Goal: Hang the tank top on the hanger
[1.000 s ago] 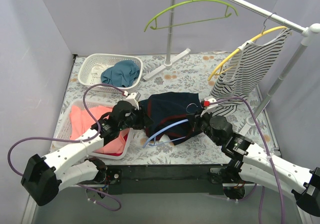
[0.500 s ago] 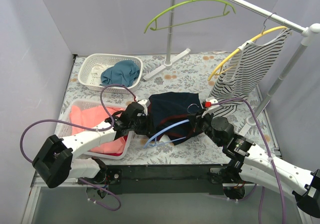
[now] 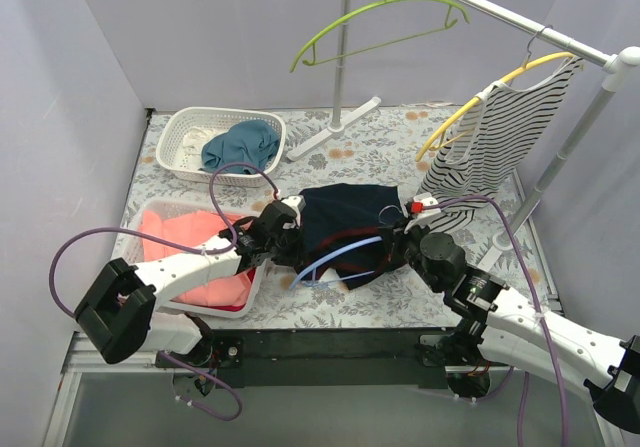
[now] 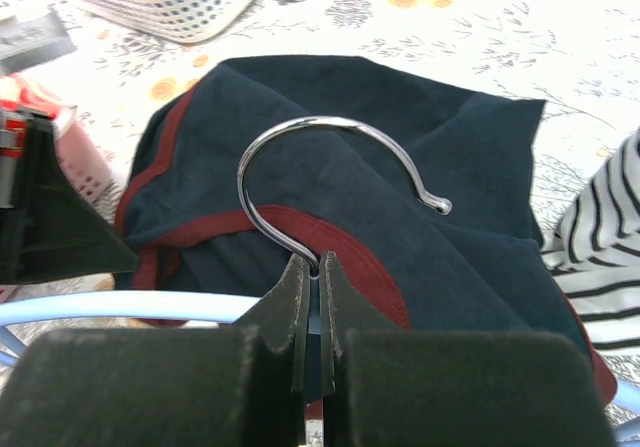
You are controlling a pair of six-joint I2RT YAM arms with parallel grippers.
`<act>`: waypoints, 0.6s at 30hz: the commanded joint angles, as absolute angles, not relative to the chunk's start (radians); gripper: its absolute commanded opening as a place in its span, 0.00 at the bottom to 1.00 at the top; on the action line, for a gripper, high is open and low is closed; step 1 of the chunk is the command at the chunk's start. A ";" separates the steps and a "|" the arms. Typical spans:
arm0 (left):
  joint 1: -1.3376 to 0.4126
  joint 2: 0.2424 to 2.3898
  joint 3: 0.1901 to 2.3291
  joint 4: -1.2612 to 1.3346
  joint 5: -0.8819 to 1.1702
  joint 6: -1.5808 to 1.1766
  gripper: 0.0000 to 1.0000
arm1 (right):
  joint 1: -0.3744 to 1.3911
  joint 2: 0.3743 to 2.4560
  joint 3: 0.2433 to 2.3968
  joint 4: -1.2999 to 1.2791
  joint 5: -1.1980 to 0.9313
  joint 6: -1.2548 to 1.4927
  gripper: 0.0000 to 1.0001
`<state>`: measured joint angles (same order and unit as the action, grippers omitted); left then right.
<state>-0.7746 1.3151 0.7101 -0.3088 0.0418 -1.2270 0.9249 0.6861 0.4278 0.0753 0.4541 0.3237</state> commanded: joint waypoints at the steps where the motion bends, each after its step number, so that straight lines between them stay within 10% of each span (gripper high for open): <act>1: -0.779 1.263 0.772 -0.353 0.012 -1.186 0.00 | 0.928 0.690 0.472 0.106 0.564 0.336 0.01; 18: -0.770 1.114 0.818 -0.523 0.081 -1.158 0.00 | 0.928 0.765 0.545 0.072 0.745 0.402 0.01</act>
<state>-0.7746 1.1526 0.7883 -0.4614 0.0639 -1.1801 0.9253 0.7563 0.4816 0.0376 0.6655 0.3866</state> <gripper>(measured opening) 0.014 0.044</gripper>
